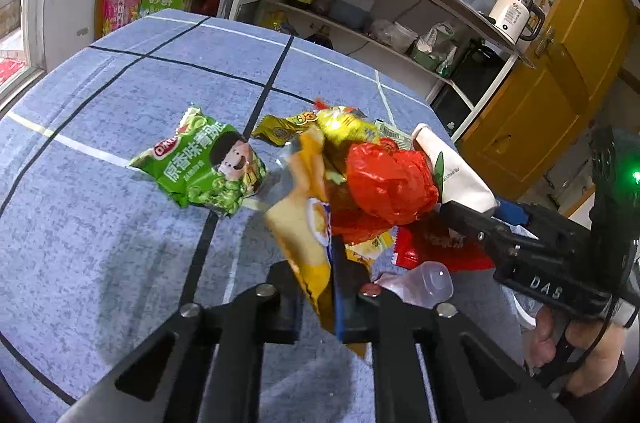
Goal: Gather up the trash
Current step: 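Grasp the yellow snack bag with the left gripper while the right grasps the white paper cup, then carry both items to the wastebasket and open both grippers to drop them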
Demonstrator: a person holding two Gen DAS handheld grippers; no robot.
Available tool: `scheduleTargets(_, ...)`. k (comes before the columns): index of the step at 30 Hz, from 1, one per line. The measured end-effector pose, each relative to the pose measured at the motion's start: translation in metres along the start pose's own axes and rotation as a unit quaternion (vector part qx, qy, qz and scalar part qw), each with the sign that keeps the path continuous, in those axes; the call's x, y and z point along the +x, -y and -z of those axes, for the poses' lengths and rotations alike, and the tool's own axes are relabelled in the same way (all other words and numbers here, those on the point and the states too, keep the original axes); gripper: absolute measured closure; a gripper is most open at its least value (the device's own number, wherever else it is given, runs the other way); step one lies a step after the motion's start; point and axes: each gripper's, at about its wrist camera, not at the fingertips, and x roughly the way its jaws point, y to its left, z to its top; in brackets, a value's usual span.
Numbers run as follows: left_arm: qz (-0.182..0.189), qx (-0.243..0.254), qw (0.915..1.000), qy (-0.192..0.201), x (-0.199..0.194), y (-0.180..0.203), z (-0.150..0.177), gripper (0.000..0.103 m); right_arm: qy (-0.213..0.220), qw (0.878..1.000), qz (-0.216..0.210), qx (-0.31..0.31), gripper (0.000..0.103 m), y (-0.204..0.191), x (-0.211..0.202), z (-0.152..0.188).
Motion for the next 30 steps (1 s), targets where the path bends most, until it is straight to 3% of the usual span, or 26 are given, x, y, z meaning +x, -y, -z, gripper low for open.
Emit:
scheduleTargets(8,0.001,0.011,0.9994,0.033,-0.028,-0.008,0.004,0.098,0.023,1.0,-0.01,0.012,0.054,-0.002,-0.017,0.005)
scheduleTargets(21,-0.031,0.005,0.9954,0.09,-0.068,-0.017,-0.006,0.1,0.066,0.997,-0.021,0.028,0.056,0.004,-0.053,0.01)
scheduleTargets(30,-0.013,0.026,0.9916,0.126,-0.093,0.009,-0.019,0.1,0.093,0.994,0.006,0.062,0.056,0.035,-0.086,0.023)
